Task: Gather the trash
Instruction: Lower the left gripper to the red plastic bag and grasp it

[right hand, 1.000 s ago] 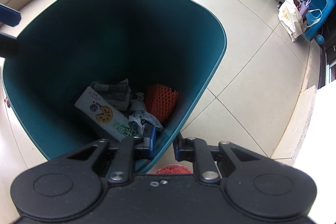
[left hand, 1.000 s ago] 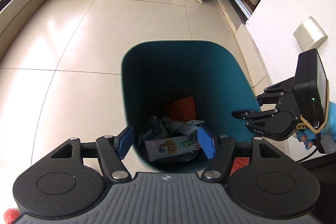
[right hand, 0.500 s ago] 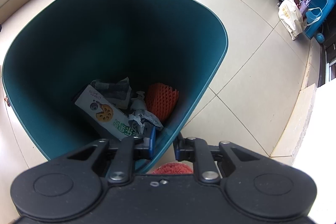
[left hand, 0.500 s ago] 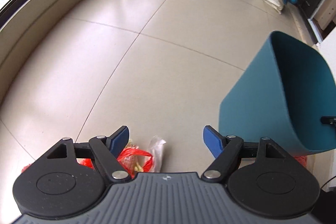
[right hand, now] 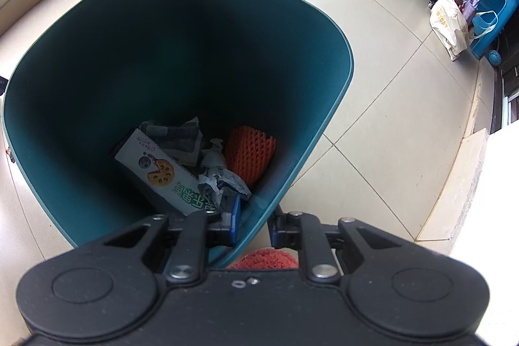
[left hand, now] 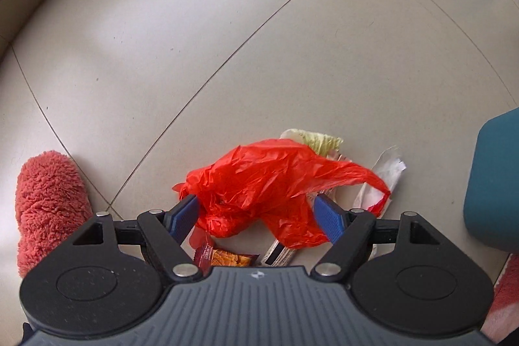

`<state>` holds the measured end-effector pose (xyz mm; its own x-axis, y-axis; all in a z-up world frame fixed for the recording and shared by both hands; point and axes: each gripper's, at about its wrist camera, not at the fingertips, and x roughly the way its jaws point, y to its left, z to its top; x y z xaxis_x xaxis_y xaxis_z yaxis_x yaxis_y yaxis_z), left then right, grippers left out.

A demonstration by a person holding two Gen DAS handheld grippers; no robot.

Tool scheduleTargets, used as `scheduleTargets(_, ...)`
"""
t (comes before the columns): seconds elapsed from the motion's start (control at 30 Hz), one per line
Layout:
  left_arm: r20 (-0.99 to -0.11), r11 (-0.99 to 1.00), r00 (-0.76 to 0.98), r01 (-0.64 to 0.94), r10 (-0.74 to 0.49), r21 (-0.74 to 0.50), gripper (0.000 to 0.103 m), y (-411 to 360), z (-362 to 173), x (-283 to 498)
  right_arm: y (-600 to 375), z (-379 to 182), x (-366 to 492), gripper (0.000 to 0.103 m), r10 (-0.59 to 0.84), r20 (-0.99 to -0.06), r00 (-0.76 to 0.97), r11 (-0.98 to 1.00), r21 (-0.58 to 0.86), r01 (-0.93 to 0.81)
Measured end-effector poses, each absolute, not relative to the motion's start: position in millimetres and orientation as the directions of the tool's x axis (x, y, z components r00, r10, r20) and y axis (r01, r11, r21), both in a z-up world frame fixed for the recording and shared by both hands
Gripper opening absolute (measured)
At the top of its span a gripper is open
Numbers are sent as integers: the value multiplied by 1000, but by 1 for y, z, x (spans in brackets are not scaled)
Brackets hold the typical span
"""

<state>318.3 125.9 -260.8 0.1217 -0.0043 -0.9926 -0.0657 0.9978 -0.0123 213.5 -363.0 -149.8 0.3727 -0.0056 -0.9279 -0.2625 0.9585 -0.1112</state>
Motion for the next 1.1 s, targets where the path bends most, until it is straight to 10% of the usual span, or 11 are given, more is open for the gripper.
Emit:
scheduleTargets(0.7,-990,992,74,-51,118,114,80,136,-331,329,-354,-154,217,16,-40,-933,357,955,-140,-260)
scheduleTargets(1.1,-982,986,95,-46,166,162,51,109,-298,314,-356,-152,216,16,-34,-932,360,958,-133,-254)
